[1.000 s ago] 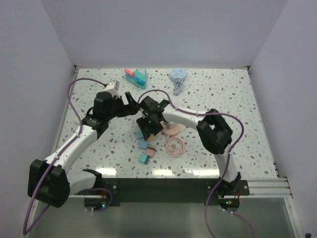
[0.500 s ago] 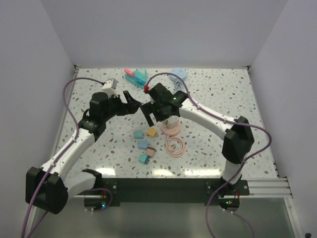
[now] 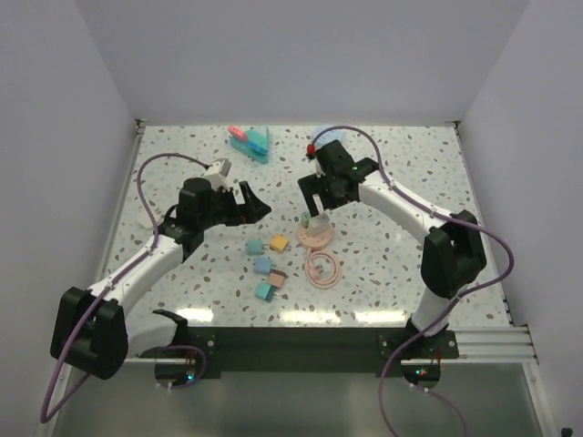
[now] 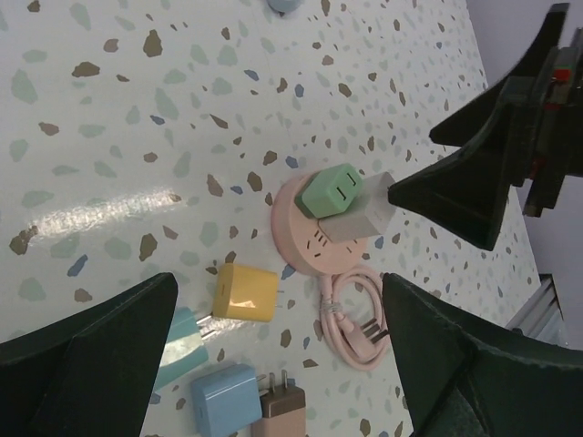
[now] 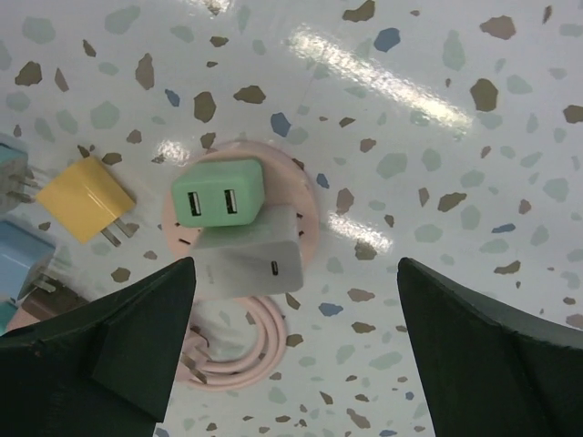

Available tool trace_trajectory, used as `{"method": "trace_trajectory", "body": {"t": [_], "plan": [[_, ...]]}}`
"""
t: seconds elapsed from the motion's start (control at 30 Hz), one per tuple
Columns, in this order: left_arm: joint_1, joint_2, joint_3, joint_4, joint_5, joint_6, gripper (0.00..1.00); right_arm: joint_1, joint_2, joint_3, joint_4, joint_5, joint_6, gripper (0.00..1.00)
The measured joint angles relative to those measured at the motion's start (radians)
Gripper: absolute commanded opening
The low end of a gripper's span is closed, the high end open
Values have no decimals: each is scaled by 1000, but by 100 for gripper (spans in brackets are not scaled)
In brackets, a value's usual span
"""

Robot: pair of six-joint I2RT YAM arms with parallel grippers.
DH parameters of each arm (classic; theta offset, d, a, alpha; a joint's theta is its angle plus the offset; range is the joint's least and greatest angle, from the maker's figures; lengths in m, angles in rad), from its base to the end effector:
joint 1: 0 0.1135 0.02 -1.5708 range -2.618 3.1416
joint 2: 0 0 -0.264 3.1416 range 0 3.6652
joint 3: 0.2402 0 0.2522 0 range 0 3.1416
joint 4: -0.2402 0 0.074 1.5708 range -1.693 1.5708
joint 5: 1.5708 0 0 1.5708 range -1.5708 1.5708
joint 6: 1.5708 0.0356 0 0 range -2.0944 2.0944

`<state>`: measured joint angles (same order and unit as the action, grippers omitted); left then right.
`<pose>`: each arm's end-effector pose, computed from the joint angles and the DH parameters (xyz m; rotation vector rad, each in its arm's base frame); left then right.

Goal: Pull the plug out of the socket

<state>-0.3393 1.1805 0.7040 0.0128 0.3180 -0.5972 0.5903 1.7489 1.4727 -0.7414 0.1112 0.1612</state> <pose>0.2426 -0.0974 0.2504 -0.0643 2.1319 -0.8957 0.3148 0.2062 0.2712 -0.5103 2.5336 0.1354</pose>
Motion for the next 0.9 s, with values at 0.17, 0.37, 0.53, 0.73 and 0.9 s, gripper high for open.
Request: {"method": "trace_trajectory", "body": {"t": [0.17,0.37,0.53,0.73,0.9], "plan": [[-39,34,0,47,19,-24,100,11,49,-8,45,-75,-6,93],[-61,41,-23,82,27,-48,100,11,87,-42,82,-106,-6,88],[-61,41,-45,91,28,-48,100,11,124,-61,90,-132,-7,71],[-61,55,-57,108,46,-48,100,11,132,-65,103,-161,-6,21],[-88,142,-58,146,77,-45,100,6,134,-58,97,-156,21,0]]}}
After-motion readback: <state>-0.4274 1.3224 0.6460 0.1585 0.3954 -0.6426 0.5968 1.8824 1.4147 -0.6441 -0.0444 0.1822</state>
